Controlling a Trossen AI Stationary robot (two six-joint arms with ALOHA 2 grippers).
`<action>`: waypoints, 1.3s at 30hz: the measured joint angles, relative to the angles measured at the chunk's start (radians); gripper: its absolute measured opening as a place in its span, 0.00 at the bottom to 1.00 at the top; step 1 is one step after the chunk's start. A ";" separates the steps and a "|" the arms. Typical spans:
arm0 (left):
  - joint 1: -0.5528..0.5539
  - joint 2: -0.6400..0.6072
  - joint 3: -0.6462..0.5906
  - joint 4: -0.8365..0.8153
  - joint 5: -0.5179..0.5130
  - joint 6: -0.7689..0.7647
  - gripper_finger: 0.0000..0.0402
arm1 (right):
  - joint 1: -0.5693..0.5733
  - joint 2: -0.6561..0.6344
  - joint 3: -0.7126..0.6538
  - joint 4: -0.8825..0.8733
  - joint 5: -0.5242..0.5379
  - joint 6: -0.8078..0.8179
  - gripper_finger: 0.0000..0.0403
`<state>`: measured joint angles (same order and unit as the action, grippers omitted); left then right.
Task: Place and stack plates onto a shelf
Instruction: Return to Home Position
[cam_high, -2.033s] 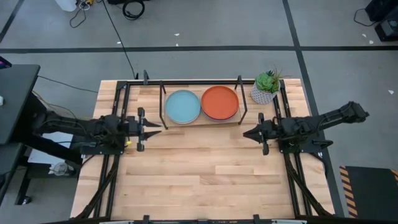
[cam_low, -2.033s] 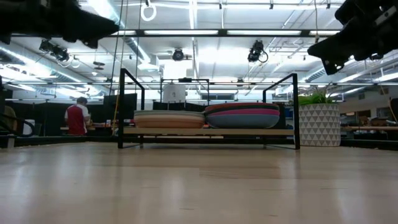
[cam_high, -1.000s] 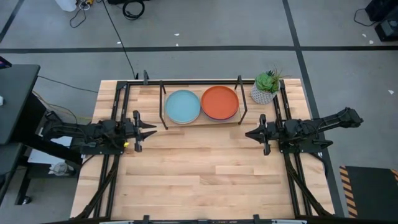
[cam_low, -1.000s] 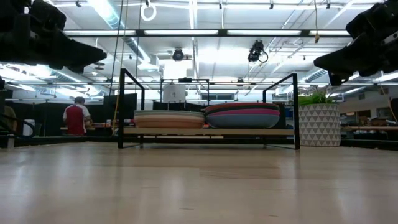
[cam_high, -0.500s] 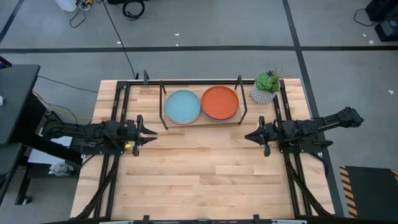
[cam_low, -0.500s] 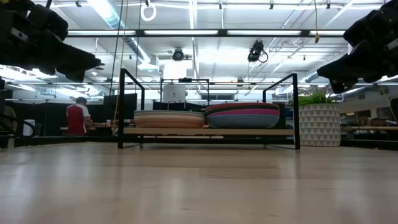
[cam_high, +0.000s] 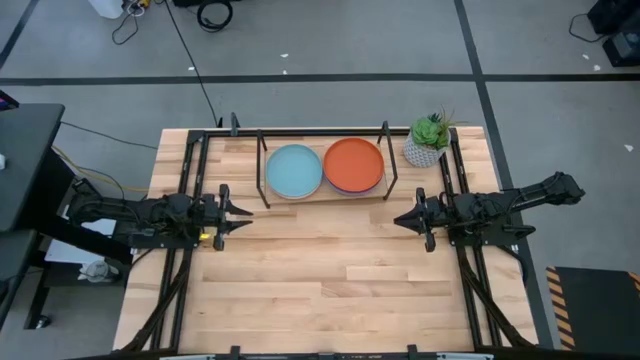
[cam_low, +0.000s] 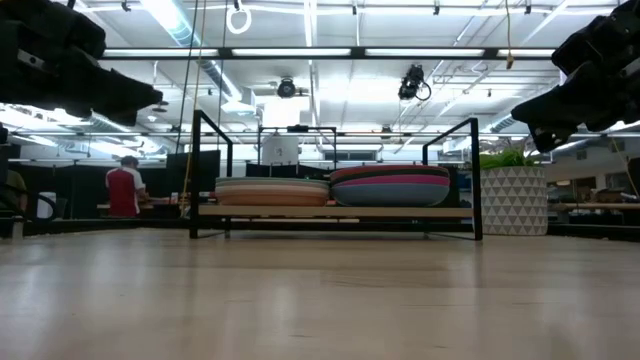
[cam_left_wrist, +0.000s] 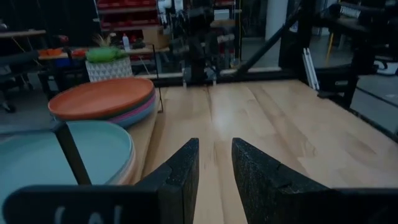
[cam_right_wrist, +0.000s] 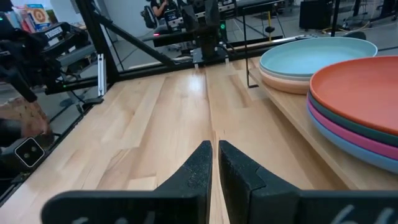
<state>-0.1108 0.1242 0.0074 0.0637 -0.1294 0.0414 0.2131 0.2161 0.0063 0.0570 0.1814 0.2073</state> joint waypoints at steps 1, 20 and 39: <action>0.000 0.000 0.000 0.011 -0.001 0.001 0.26 | 0.000 0.000 0.000 0.000 0.000 0.000 0.08; 0.000 0.000 0.000 0.027 0.001 -0.009 0.26 | 0.000 0.000 0.000 0.001 -0.001 0.000 0.08; 0.000 0.000 -0.001 0.030 0.003 -0.010 0.26 | 0.000 0.000 0.000 0.001 -0.001 0.000 0.08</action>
<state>-0.1105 0.1238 0.0067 0.0933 -0.1261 0.0315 0.2131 0.2161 0.0067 0.0579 0.1802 0.2073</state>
